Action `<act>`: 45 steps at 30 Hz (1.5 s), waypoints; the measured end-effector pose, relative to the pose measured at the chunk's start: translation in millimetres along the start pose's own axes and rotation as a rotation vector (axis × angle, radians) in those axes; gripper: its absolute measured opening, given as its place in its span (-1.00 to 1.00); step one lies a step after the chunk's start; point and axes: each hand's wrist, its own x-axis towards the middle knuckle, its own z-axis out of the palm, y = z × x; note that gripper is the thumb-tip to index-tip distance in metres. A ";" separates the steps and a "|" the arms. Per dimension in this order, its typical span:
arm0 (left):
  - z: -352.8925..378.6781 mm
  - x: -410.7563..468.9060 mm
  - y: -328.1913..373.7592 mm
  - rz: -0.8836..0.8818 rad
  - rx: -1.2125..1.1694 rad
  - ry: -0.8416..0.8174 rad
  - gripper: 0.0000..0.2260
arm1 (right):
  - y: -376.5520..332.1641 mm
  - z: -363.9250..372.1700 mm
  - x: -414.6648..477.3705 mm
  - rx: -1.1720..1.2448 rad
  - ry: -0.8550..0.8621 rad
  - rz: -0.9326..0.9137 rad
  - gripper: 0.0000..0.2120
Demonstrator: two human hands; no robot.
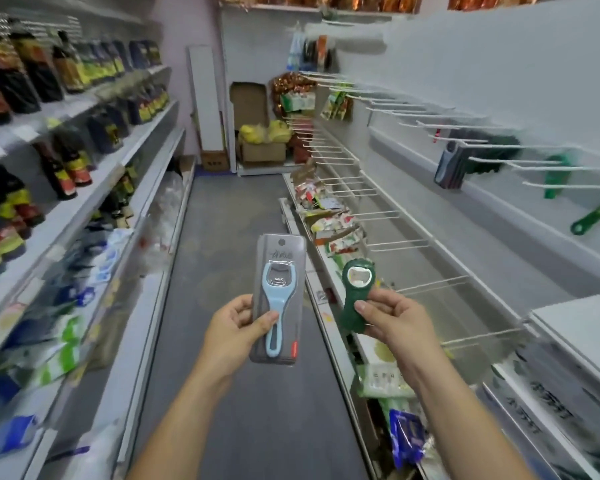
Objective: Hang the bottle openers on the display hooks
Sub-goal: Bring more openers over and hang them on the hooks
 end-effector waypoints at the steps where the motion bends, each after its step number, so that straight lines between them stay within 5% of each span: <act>1: 0.0 23.1 1.9 0.002 0.001 -0.008 -0.80 | -2.5 6.0 19.4 0.002 0.006 -0.004 -0.82; 23: 86.0 461.8 35.5 0.045 0.063 -0.144 -0.77 | -44.1 47.4 437.6 -0.008 0.096 -0.048 -0.81; 36: 166.3 657.5 28.1 -0.071 0.075 -0.645 -0.75 | -33.7 36.0 547.3 0.053 0.597 0.006 -0.84; 45: 265.0 638.2 27.4 -0.113 0.070 -1.075 -0.78 | -44.7 -4.9 469.1 0.114 1.052 -0.066 -0.84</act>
